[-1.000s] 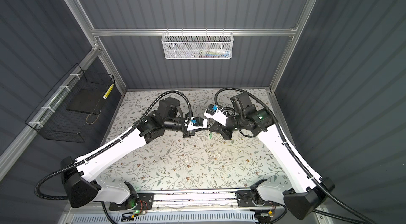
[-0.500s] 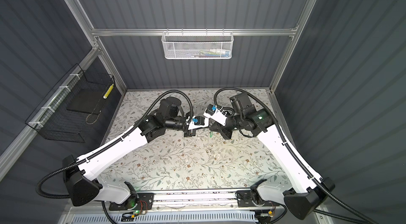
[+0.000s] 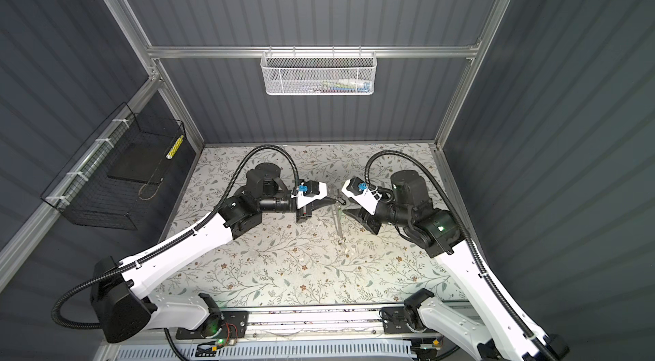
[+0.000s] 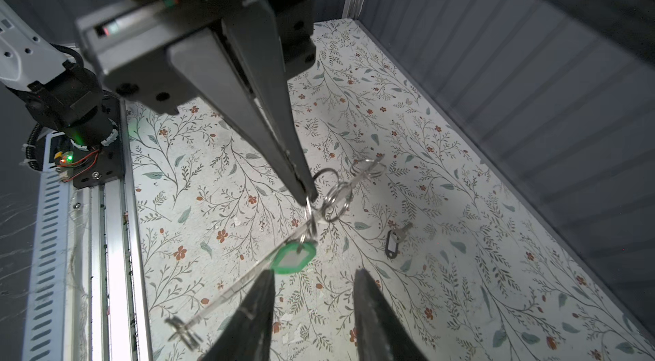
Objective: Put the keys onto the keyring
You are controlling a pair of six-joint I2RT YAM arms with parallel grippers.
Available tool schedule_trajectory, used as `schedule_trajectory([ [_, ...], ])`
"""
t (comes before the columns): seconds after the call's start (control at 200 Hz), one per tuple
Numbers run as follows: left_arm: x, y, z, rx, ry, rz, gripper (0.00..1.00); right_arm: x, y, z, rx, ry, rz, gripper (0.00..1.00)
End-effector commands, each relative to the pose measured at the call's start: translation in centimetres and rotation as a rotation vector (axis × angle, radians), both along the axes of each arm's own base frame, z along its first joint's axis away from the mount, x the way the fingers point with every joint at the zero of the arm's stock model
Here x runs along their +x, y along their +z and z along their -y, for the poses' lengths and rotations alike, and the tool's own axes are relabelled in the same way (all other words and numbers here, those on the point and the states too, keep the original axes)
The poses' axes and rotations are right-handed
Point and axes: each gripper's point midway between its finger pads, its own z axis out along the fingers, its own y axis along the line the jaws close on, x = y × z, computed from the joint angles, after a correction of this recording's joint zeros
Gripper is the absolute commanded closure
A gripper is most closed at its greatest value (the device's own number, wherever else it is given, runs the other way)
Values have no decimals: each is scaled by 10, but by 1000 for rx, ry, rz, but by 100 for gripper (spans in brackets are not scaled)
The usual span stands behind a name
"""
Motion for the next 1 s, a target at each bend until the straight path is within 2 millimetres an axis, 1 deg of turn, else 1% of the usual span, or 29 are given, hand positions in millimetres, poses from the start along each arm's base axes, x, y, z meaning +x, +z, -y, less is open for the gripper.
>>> schedule_trajectory([
  [0.0, -9, 34, -4, -130, -38, 8, 100, 9, 0, -3, 45, -27, 6, 60],
  [0.07, -11, 35, -4, -149, -50, 0, 100, 9, -2, -5, 56, -19, 2, 59],
  [0.24, -16, 39, -3, -181, -81, -5, 100, 12, 2, -12, 75, 9, 14, 58],
  [0.335, -17, 40, -2, -194, -86, -8, 100, 11, 5, -20, 101, 50, 4, 58],
  [0.43, -17, 42, -2, -211, -91, -10, 100, 9, 4, -27, 119, 94, -20, 59],
  [0.53, -17, 44, -2, -217, -86, -7, 100, 8, 2, -32, 127, 125, -46, 62],
  [0.775, -14, 45, -4, -232, -65, 8, 100, 4, 7, -36, 159, 156, -49, 76],
  [0.931, -11, 46, -5, -234, -43, 15, 100, -1, 8, -34, 163, 154, -50, 75],
  [0.996, -10, 47, -6, -237, -38, 18, 100, -3, 7, -32, 162, 151, -51, 76],
])
